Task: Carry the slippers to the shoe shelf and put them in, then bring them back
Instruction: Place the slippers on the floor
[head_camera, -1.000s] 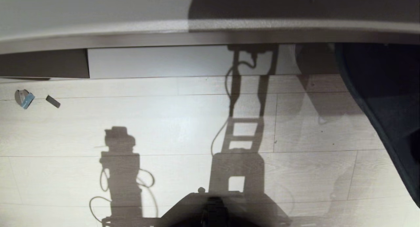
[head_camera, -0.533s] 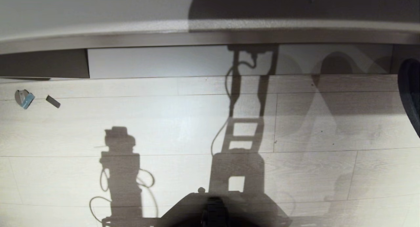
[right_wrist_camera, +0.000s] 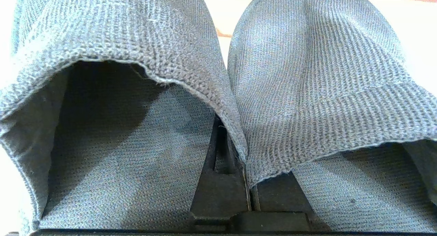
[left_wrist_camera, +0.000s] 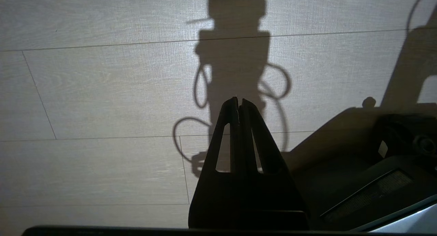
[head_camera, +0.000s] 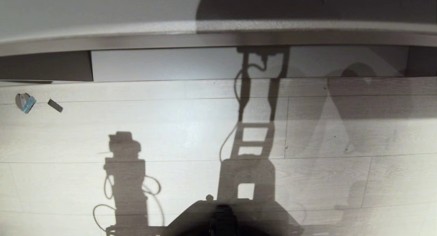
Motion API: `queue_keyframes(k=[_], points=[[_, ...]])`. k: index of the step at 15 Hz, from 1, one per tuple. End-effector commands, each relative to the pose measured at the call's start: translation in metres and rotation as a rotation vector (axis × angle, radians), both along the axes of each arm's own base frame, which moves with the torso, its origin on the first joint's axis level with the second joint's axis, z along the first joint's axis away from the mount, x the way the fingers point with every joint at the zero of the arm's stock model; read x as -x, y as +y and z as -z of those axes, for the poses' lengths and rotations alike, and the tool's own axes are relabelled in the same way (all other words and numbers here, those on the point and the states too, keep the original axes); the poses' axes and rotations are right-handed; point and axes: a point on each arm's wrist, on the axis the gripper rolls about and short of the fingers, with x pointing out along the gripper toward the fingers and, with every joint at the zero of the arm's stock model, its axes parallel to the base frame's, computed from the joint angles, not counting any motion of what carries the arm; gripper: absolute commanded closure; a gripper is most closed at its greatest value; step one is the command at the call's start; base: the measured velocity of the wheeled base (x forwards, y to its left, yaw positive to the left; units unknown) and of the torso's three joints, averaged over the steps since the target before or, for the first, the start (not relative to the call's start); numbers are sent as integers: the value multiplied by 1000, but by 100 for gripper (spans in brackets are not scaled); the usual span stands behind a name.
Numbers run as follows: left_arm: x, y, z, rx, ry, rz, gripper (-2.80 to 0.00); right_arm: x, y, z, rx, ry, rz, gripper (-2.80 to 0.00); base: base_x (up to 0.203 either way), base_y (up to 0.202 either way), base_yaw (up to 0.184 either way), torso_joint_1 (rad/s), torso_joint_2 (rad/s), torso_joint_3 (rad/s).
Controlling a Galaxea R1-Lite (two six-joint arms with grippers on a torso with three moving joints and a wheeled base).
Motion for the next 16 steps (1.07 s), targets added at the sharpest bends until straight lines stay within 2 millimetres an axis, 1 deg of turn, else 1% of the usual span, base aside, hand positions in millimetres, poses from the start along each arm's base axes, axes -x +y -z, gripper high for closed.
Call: queue_keyframes(k=[1,2,4,5,7,9,12,13,14,15,16], points=[[0,0,0,2,-1,-2,0,4,1,7,-7,-14,-47,0,0,0,0,0,0,0],[0,0,0,5,-1,-2,0,6,1,10,-13,-4,-60,0,0,0,0,0,0,0],[0,0,0,6,0,-2,0,1,0,26,-14,53,-50,0,0,0,0,0,0,0],[0,0,0,6,0,-2,0,-1,0,36,-6,73,-47,0,0,0,0,0,0,0],[0,0,0,6,0,-1,0,-5,0,62,20,133,-47,0,0,0,0,0,0,0],[0,0,0,5,2,-1,0,-1,0,82,39,223,-59,0,0,0,0,0,0,0],[0,0,0,7,2,-1,0,10,0,99,42,259,-73,0,0,0,0,0,0,0],[0,0,0,7,2,-1,0,12,-1,102,38,277,-64,0,0,0,0,0,0,0],[0,0,0,9,2,-1,0,11,-2,107,33,322,-16,0,0,0,0,0,0,0],[0,0,0,9,2,-1,0,9,-2,112,40,346,-8,0,0,0,0,0,0,0],[0,0,0,9,-1,-2,0,10,-2,111,43,347,-8,0,0,0,0,0,0,0]])
